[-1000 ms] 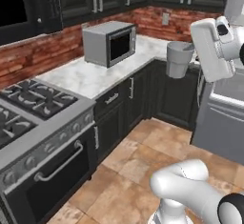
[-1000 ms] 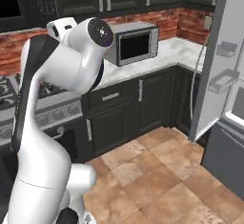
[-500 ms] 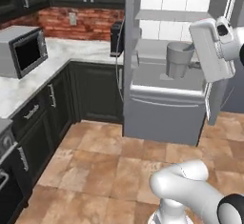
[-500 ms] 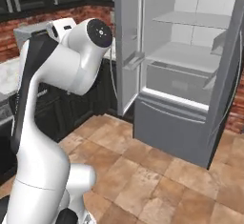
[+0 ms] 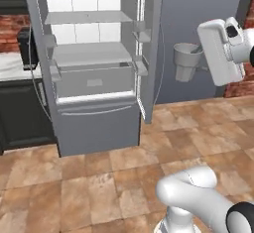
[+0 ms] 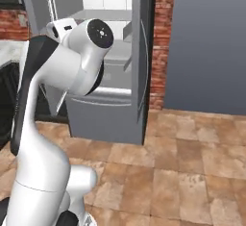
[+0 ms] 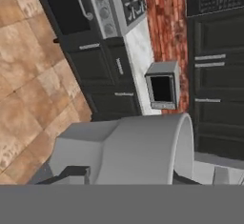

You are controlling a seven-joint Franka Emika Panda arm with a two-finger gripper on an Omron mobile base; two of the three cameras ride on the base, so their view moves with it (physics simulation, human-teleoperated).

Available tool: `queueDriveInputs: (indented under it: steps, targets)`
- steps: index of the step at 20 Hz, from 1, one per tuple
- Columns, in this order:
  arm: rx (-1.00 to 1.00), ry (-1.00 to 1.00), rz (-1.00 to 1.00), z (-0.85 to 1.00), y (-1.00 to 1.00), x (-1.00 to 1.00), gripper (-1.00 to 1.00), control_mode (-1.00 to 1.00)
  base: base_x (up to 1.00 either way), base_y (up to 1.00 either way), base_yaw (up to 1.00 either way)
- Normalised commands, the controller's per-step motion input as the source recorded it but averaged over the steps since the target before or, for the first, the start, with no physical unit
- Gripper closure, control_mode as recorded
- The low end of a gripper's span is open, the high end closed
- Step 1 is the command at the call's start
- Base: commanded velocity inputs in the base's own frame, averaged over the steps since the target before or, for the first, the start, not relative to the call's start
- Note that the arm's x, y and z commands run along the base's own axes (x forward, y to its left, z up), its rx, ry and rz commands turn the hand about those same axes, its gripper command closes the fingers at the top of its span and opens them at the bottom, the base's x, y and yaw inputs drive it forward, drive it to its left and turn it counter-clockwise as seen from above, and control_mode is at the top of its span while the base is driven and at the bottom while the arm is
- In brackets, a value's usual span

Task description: There is a bowl on the dining counter. Grab a lemon wedge from the fridge and place it in the bowl. Then get the liquor bottle and glass cup from the cabinet and place them next to the bowl.

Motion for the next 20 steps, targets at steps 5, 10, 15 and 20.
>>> queueDriveInputs:
  steps: [5,10,15,20]
  targets:
    - [0.0,0.0,0.0,0.0,0.0,0.0,1.0,1.0,0.05,-0.54,-0.52]
    - [0.0,0.0,0.0,0.0,0.0,0.0,1.0,1.0,0.23,-0.46,-0.54]
    - [0.0,0.0,0.0,0.0,0.0,0.0,1.0,1.0,0.47,-0.27,-0.57]
    - [0.0,0.0,0.0,0.0,0.0,0.0,1.0,1.0,0.58,-0.15,-0.57]
